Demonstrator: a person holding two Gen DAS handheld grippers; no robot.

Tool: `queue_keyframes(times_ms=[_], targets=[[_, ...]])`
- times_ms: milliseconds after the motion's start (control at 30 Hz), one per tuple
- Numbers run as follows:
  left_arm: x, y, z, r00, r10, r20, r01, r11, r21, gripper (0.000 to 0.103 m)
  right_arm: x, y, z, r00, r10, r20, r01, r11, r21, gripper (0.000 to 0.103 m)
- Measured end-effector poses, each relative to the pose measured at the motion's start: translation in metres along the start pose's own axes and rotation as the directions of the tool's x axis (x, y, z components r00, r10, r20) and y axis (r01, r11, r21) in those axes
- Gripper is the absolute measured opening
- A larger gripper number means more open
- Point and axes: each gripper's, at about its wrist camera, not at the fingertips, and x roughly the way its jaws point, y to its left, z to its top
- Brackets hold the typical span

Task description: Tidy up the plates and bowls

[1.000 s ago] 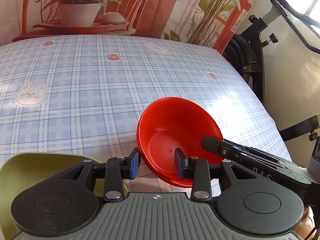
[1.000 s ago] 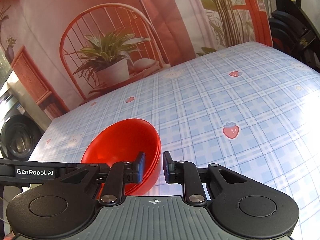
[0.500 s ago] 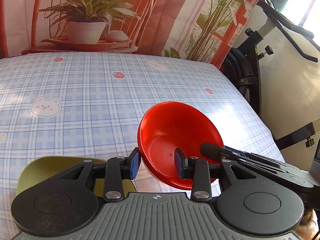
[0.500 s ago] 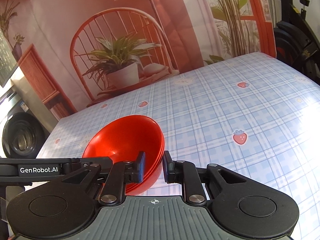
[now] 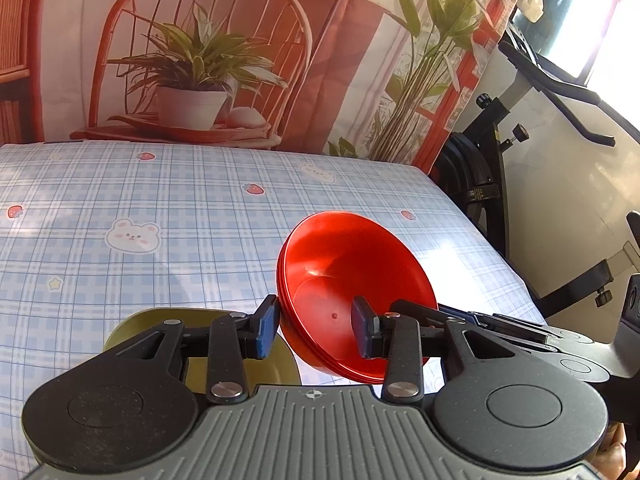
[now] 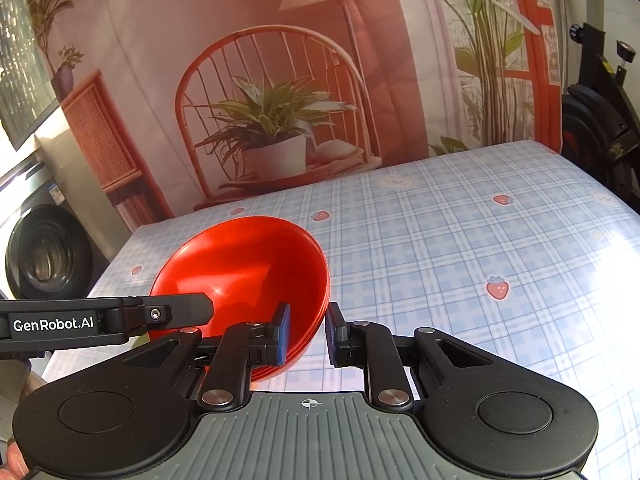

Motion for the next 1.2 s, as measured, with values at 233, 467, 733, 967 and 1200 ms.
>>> queue_keyframes(times_ms=[233, 467, 733, 967, 1200], targets=[[-0.03, 0.011, -0.001, 0.999, 0.005, 0.049, -0.004, 1.0, -0.019, 0.04, -0.008, 0.027, 0.01, 1.0, 0.025, 0.003, -0.025, 0.998, -0.053, 0.018], [-0.068, 0.037, 0.014, 0.995, 0.03, 0.095, -0.023, 0.997, -0.08, 0.04, -0.01, 0.074, 0.036, 0.994, 0.099, 0.036, -0.093, 0.984, -0.149, 0.018], [-0.111, 0.051, 0.013, 0.984, 0.1, 0.149, -0.093, 0.994, -0.052, 0.04, -0.015, 0.117, 0.043, 0.979, 0.188, 0.078, -0.171, 0.967, -0.186, 0.018], [-0.111, 0.069, -0.013, 0.987, 0.12, 0.107, -0.111, 0.99, -0.085, 0.04, -0.006, 0.127, 0.017, 0.981, 0.194, 0.028, -0.184, 0.961, -0.209, 0.018], [-0.092, 0.077, -0.035, 0.99, 0.132, 0.052, -0.127, 0.988, -0.091, 0.04, 0.008, 0.119, -0.016, 0.986, 0.165, -0.008, -0.162, 0.963, -0.217, 0.018]])
